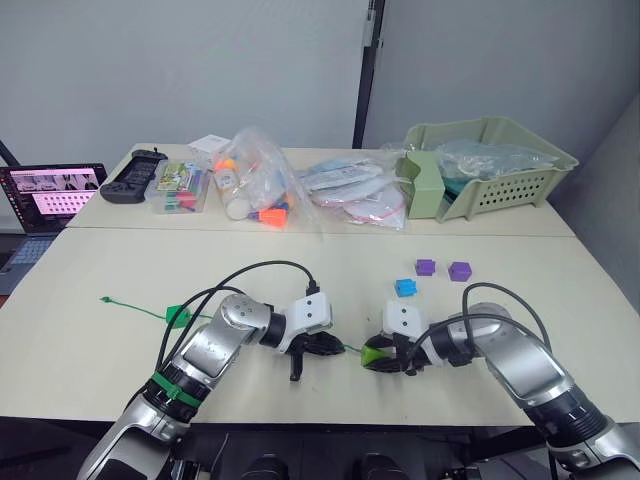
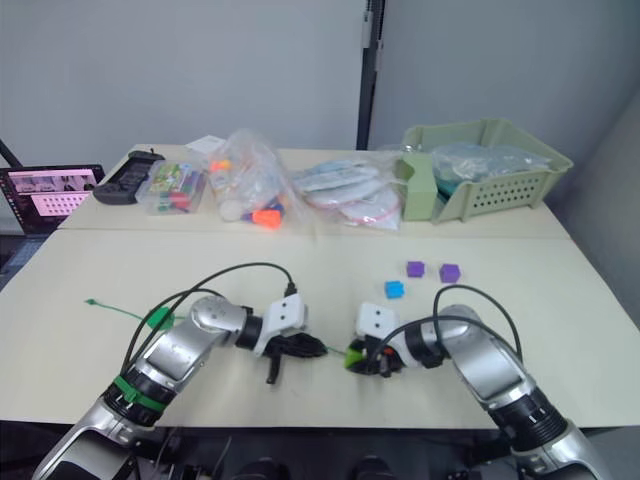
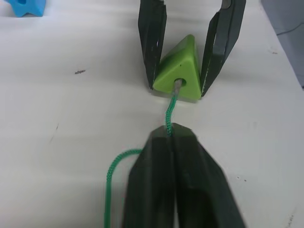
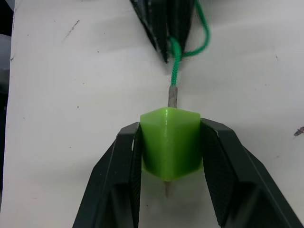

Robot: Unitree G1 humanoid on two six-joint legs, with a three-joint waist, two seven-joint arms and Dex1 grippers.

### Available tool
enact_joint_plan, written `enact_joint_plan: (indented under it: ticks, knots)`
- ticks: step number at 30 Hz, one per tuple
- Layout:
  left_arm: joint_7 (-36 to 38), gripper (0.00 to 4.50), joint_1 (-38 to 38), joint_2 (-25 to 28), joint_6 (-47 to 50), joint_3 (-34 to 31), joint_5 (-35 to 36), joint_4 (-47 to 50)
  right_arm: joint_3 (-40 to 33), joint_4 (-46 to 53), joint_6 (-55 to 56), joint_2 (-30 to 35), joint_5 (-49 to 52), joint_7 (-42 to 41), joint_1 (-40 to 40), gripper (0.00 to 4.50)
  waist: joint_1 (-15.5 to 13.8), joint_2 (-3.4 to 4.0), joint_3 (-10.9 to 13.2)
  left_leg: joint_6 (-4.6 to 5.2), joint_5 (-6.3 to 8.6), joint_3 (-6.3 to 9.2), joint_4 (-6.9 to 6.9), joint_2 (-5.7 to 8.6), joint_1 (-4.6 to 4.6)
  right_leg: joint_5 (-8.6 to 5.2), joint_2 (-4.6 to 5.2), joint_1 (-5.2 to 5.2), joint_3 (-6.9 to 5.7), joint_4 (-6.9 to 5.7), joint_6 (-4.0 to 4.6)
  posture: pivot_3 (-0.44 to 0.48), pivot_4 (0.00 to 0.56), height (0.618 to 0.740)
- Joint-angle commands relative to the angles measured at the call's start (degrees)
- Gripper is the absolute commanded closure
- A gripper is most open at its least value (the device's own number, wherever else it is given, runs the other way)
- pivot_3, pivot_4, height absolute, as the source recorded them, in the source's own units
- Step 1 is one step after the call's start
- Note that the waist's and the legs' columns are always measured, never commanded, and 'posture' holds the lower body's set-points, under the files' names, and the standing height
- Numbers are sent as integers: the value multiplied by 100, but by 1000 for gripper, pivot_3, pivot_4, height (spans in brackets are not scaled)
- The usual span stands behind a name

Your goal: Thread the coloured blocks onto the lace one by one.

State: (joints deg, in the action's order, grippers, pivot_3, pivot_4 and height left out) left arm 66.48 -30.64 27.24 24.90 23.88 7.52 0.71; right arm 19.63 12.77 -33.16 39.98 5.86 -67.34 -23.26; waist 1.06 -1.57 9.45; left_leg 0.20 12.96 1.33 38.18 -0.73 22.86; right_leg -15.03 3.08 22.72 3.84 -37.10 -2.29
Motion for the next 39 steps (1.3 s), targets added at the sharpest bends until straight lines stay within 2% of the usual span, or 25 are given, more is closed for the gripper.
enact_joint_plan:
  ticks: [1, 6, 15, 24, 32, 38, 39]
  knots:
    - [96, 4500, -48, -7, -40, -29, 134, 256, 165, 107, -113, 27, 81, -21, 167, 3222, 0, 0, 0, 0, 0, 0, 0, 0, 0, 0, 0, 0, 0, 0, 0, 0, 150, 740]
    - [133, 4500, -156, -47, 19, 56, 113, 306, 166, 141, -163, 23, 77, -1, 176, 3222, -6, 0, 0, 0, 0, 0, 0, 0, 0, 0, 0, 0, 0, 0, 0, 0, 150, 740]
    - [30, 4500, -429, -356, 125, 594, -261, 32, 221, 131, -222, -30, 44, 42, 110, 3222, -6, 0, 0, 0, 0, -8, 0, 0, -2, 0, -2, -3, 0, 1, 0, 0, 150, 740]
    - [-124, 4500, -496, -406, 139, 599, -440, -55, 250, 132, -242, -51, 41, 61, 106, 3222, -7, 0, 0, 0, 0, -9, 1, 1, -2, 0, -2, -4, 0, 2, -1, 0, 150, 740]
    - [-3, 1994, -440, -45, 204, 218, -206, 202, 273, 112, -251, -81, 43, 94, 92, 3222, 18, 0, 0, 0, 0, -5, 1, -3, -1, 0, -5, -1, 0, 1, -1, 0, 150, 740]
    - [106, 1953, -383, 189, 231, 81, -46, 391, 171, 251, -368, -185, 143, 235, 148, 3222, 22, 0, 0, 0, 0, -4, 0, -5, -2, -1, -6, -1, 0, 1, -1, 0, 150, 740]
    - [122, 1953, -380, 204, 204, 109, -51, 423, 113, 296, -373, -215, 144, 312, 169, 2722, 24, 0, 0, 0, 0, -5, 0, -5, -1, -1, -6, -1, 0, 1, -1, 0, 150, 740]
